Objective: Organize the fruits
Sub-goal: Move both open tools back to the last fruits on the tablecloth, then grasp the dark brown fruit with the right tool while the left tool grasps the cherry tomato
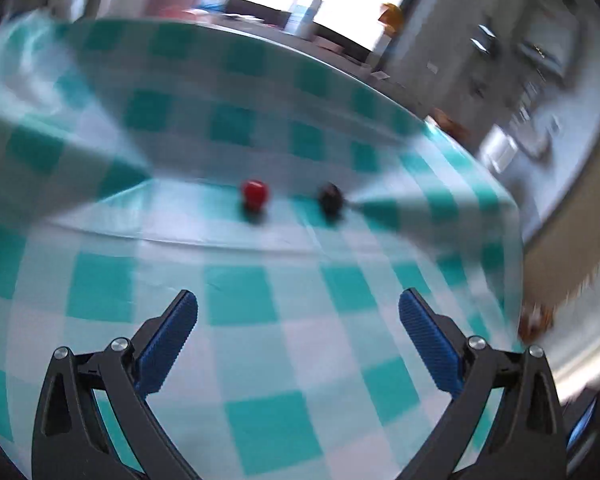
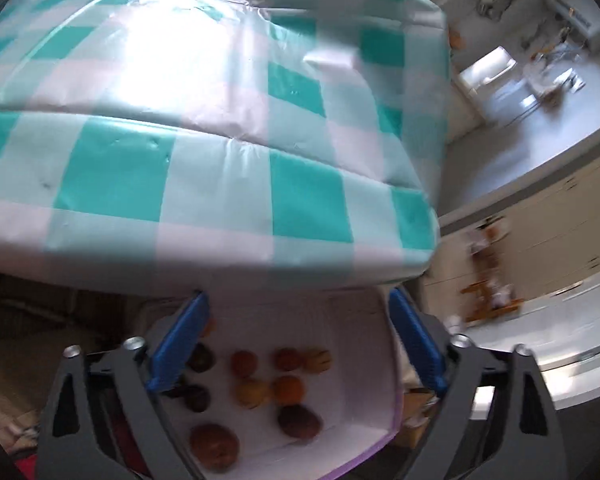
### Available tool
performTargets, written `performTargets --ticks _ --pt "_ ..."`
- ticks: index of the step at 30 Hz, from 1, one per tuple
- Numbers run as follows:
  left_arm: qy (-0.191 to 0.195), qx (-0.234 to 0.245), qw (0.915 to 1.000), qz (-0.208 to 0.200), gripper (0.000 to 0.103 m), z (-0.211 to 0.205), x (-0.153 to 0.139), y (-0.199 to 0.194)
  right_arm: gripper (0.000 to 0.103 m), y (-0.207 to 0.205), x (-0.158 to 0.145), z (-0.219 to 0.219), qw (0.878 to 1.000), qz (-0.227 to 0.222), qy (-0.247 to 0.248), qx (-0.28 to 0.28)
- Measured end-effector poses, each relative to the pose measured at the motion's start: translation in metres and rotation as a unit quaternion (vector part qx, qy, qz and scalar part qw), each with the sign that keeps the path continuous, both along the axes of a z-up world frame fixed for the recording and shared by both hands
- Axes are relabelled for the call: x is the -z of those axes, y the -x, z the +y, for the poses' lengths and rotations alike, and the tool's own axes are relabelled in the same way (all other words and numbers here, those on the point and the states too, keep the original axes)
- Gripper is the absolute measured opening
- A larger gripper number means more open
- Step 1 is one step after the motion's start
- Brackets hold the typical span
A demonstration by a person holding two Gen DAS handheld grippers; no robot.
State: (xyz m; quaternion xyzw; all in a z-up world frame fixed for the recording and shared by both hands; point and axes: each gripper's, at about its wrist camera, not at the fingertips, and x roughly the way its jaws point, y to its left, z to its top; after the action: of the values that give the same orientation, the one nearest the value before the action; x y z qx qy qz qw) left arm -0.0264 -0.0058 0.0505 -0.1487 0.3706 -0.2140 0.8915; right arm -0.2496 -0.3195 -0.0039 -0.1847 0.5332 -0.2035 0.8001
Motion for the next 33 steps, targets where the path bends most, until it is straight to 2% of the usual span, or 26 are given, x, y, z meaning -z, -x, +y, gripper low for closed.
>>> performTargets --ticks 2,3,4,5,6,8,10,12,16,18,20,21,22,25,26,29,32,33 --pt "-0.009 -0.02 0.9998 0.0 0.101 0.013 -0.004 -0.016 0.078 0.004 -0.026 -0.002 1.0 -0.025 -0.018 -0.001" --pt "-0.031 -0.03 0.9991 -0.001 0.101 0.016 -0.006 -0.029 0.081 0.006 -0.053 -0.002 0.997 -0.06 -0.051 -0.012" --pt "-0.051 -0.037 0.998 0.003 0.101 0.016 -0.005 -0.039 0.089 0.007 -0.067 0.001 0.993 -0.085 -0.073 -0.023" --pt "-0.075 -0.049 0.9959 0.008 0.101 0.016 -0.005 -0.052 0.095 0.004 -0.087 0.005 0.988 -0.117 -0.094 -0.047" --pt "-0.089 -0.061 0.9941 0.011 0.101 0.015 -0.005 -0.06 0.095 -0.003 -0.106 0.013 0.98 -0.153 -0.104 -0.074" --pt "-0.118 -0.08 0.9896 0.022 0.101 0.009 -0.003 -0.076 0.097 -0.023 -0.123 0.028 0.966 -0.207 -0.118 -0.103" --pt "-0.134 -0.077 0.9875 0.031 0.101 -0.001 0.007 -0.091 0.097 -0.068 -0.124 0.037 0.95 -0.246 -0.149 -0.119" --pt "-0.146 -0.073 0.986 0.035 0.101 -0.014 0.015 -0.102 0.097 -0.115 -0.111 0.042 0.945 -0.25 -0.181 -0.105" --pt "-0.153 -0.073 0.9851 0.03 0.101 -0.027 0.024 -0.123 0.097 -0.223 -0.064 0.045 0.923 -0.223 -0.307 -0.064" --pt "-0.16 -0.074 0.9841 0.023 0.101 -0.029 0.027 -0.135 0.096 -0.266 -0.044 0.048 0.919 -0.213 -0.327 -0.061" --pt "-0.162 -0.08 0.9834 0.018 0.101 -0.028 0.028 -0.147 0.095 -0.292 -0.029 0.05 0.911 -0.203 -0.355 -0.046" --pt "-0.157 -0.079 0.9842 0.016 0.101 -0.027 0.03 -0.152 0.095 -0.308 -0.023 0.048 0.902 -0.198 -0.382 -0.036" --pt "-0.153 -0.076 0.9851 0.015 0.101 -0.025 0.032 -0.154 0.095 -0.32 -0.019 0.047 0.898 -0.196 -0.394 -0.033" --pt "-0.145 -0.053 0.9879 0.009 0.101 -0.023 0.036 -0.151 0.092 -0.348 -0.006 0.055 0.898 -0.183 -0.399 -0.042" --pt "-0.147 -0.049 0.9879 0.003 0.101 -0.023 0.035 -0.149 0.088 -0.357 -0.002 0.059 0.898 -0.176 -0.401 -0.046" --pt "-0.154 -0.031 0.9875 -0.011 0.101 -0.025 0.035 -0.144 0.083 -0.373 -0.004 0.071 0.899 -0.178 -0.394 -0.065" --pt "-0.159 -0.019 0.9871 -0.009 0.101 -0.03 0.036 -0.145 0.078 -0.385 0.0 0.082 0.913 -0.161 -0.369 -0.068" --pt "-0.161 -0.016 0.9868 -0.01 0.101 -0.031 0.036 -0.145 0.072 -0.386 0.001 0.086 0.918 -0.159 -0.358 -0.072"
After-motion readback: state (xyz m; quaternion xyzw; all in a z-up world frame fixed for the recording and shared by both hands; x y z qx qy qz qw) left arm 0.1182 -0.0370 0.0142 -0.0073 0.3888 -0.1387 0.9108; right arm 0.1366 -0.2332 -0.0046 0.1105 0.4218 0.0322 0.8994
